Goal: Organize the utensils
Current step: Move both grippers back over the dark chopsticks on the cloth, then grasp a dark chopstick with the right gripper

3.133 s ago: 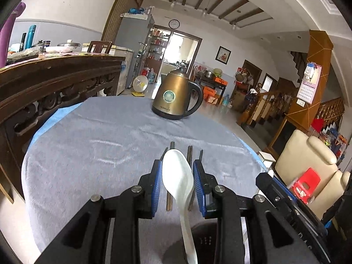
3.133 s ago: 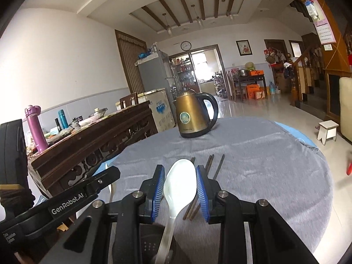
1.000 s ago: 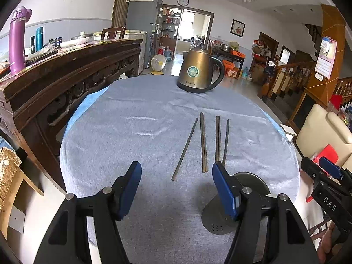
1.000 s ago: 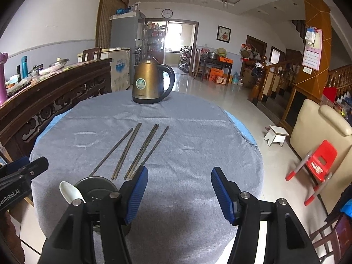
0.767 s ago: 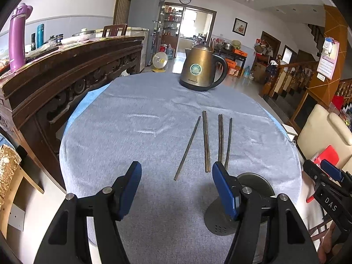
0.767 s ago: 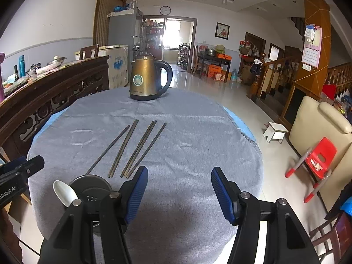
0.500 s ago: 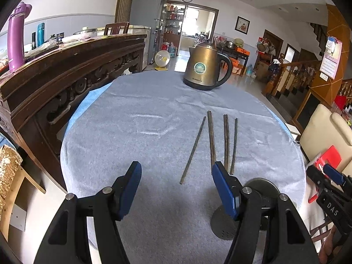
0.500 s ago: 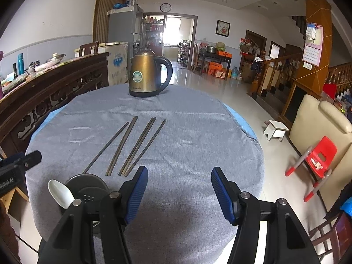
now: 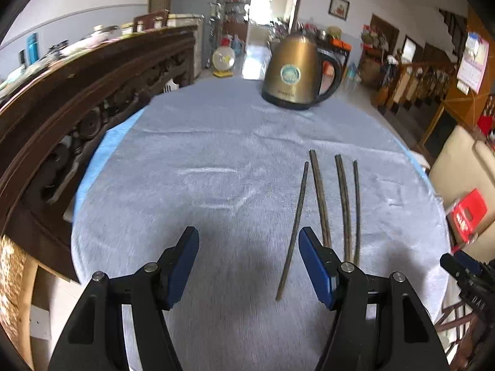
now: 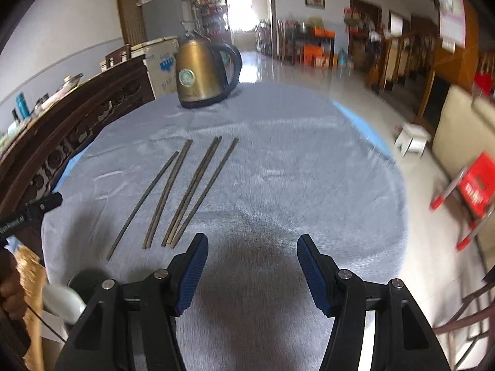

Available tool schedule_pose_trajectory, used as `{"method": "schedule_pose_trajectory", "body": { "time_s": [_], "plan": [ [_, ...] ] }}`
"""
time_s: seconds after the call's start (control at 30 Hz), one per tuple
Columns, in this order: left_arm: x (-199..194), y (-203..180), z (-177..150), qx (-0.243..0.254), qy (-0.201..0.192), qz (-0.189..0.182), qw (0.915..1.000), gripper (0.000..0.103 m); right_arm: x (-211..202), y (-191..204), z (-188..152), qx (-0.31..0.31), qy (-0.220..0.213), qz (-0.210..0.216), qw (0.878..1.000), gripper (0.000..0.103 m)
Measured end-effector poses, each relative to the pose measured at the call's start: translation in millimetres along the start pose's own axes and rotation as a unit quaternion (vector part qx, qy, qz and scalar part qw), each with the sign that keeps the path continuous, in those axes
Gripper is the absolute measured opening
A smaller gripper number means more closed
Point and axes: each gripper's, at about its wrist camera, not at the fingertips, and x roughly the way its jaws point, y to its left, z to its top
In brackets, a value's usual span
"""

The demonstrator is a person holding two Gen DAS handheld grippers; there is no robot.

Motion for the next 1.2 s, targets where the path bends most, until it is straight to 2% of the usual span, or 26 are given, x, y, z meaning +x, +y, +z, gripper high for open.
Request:
{"method": "schedule_pose_trajectory", "body": {
  "time_s": [0.17,0.5,0.77,0.93,0.97,1.0,1.07,1.1,1.2],
  "plan": [
    [40.7,-12.9,20.7,0.027,0.034,-0.009,0.999,0.068,42.4,-15.7,23.9,0.029,0.04,0.035,0.998,0.061],
    [120.7,-37.4,53.7,0.089,0.106,-0.043,0.9895,0.068,149.1,-15.0,99.8,0.049,0.124,0.068,0.989,0.04],
    [141.8,-50.7,66.1,0.118,0.118,-0.08,0.9827,0.068,213.9,8.3,147.0,0.06,0.149,0.051,0.986,0.038],
    [149.2,-59.3,68.7,0.139,0.125,-0.087,0.9786,0.068,241.5,18.5,156.0,0.067,0.171,0.017,0.983,0.024],
    [151.7,-60.5,69.0,0.141,0.128,-0.088,0.9778,0.065,242.7,21.1,157.6,0.066,0.17,0.014,0.983,0.024],
    [155.0,-61.3,69.4,0.142,0.133,-0.092,0.9767,0.062,243.5,24.5,158.0,0.061,0.17,0.011,0.984,0.019],
    [164.1,-62.9,70.3,0.14,0.148,-0.095,0.9744,0.048,243.4,28.8,155.4,0.046,0.168,0.007,0.985,0.013],
    [168.0,-63.1,69.7,0.139,0.157,-0.096,0.9731,0.046,242.1,31.9,154.1,0.033,0.165,0.001,0.986,0.01],
    [169.6,-62.2,68.1,0.148,0.155,-0.09,0.9725,0.037,237.5,29.2,148.7,0.014,0.16,0.004,0.987,0.009]
  ]
}}
